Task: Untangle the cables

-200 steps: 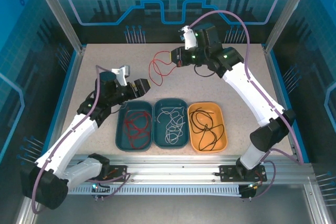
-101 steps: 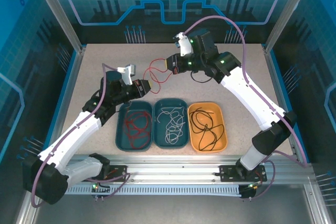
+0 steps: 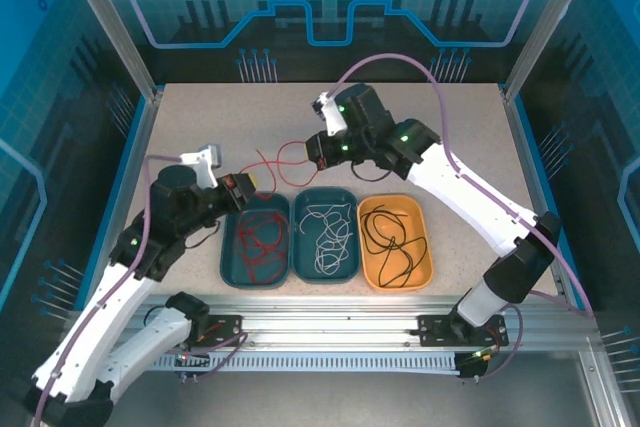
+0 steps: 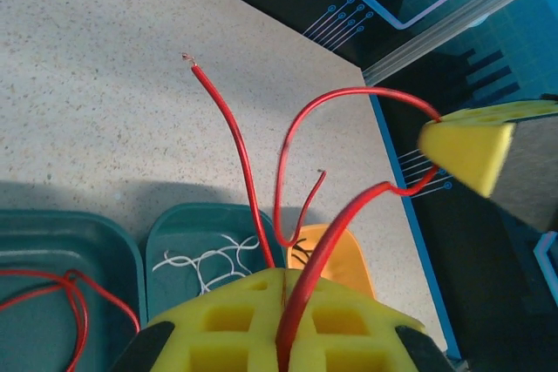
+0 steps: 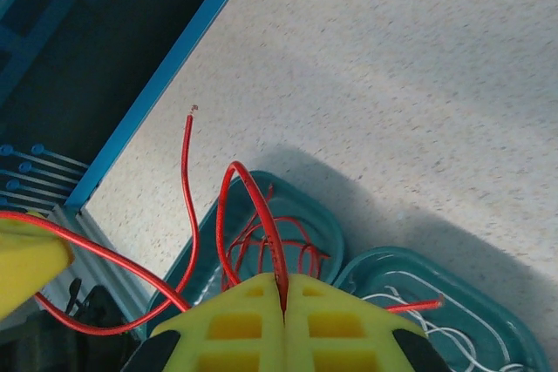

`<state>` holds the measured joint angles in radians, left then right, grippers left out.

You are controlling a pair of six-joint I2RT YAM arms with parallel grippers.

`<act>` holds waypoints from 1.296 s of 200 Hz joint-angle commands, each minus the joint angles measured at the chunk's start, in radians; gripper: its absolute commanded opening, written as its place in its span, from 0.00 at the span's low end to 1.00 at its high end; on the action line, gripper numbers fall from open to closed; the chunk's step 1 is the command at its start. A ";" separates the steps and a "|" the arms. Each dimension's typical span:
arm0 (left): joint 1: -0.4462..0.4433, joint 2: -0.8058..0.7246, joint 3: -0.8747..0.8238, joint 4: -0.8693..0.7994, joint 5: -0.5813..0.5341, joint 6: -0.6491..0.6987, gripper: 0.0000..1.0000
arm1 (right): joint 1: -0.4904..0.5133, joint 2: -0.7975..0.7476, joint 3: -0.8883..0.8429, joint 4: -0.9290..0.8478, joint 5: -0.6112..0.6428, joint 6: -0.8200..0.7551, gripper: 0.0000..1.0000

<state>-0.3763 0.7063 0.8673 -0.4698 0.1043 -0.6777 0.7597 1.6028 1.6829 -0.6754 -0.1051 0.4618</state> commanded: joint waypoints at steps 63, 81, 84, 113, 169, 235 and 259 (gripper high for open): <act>-0.033 -0.103 0.055 -0.577 0.036 -0.049 0.00 | 0.128 0.161 -0.047 0.095 -0.076 0.080 0.00; -0.033 -0.126 0.065 -0.673 0.003 -0.056 0.01 | 0.145 0.206 -0.031 0.099 -0.098 0.081 0.00; -0.033 -0.129 0.065 -0.681 0.000 -0.059 0.01 | 0.147 0.214 -0.028 0.100 -0.101 0.081 0.00; -0.032 -0.144 0.039 -0.700 0.013 -0.104 0.01 | 0.166 0.296 0.027 0.089 -0.122 0.076 0.00; -0.033 -0.085 0.012 -0.768 -0.009 -0.097 0.01 | 0.182 0.436 0.138 0.019 -0.123 0.047 0.00; -0.035 -0.060 -0.115 -0.625 0.069 -0.158 0.05 | 0.182 0.532 0.185 -0.071 -0.041 0.023 0.00; -0.035 -0.039 -0.157 -0.587 0.076 -0.166 0.06 | 0.183 0.559 0.186 -0.072 -0.034 0.014 0.00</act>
<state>-0.4042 0.6498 0.7490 -1.1076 0.1394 -0.8143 0.9360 2.1204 1.8427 -0.7063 -0.1745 0.4973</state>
